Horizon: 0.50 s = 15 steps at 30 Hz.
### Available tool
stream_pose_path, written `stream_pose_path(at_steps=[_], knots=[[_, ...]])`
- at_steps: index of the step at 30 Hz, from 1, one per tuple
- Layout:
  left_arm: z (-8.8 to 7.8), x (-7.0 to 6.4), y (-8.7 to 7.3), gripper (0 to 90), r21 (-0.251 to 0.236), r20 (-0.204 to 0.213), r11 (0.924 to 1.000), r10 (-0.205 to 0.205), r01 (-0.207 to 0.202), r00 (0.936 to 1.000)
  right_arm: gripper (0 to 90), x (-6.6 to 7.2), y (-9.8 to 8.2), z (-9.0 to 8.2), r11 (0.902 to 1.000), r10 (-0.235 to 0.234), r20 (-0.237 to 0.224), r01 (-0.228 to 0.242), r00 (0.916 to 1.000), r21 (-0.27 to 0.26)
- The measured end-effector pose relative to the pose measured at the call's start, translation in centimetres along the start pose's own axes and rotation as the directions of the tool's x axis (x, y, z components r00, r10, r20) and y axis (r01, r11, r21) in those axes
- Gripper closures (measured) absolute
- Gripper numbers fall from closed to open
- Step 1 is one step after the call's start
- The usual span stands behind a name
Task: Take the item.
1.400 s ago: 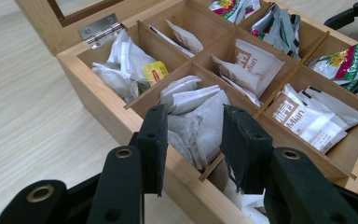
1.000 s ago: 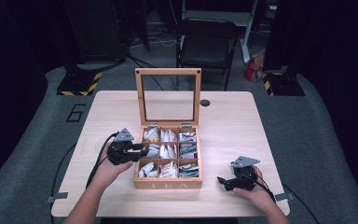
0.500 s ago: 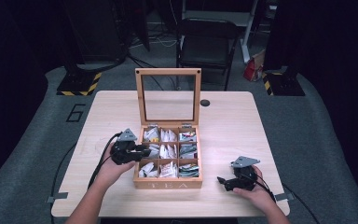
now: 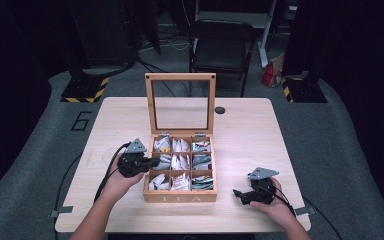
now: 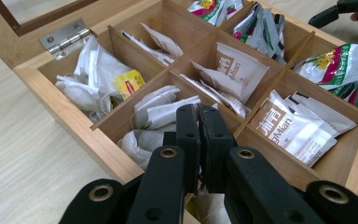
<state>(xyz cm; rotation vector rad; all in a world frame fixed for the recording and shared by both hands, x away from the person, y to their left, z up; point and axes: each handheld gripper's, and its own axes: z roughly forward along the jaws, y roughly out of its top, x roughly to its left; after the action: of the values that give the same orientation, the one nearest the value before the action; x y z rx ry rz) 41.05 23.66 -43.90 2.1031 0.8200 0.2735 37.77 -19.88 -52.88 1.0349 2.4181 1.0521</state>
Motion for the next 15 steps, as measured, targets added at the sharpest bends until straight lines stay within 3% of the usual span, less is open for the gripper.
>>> stream_pose_path(at_steps=[15], knots=[[-0.9,-0.4,1.3,88.5,-0.021,-0.013,0.9991,0.037,-0.037,0.9992,10.2,0.1,0.0,0.0,1.0,0.009,0.003,-0.009,1.0,-0.003]])
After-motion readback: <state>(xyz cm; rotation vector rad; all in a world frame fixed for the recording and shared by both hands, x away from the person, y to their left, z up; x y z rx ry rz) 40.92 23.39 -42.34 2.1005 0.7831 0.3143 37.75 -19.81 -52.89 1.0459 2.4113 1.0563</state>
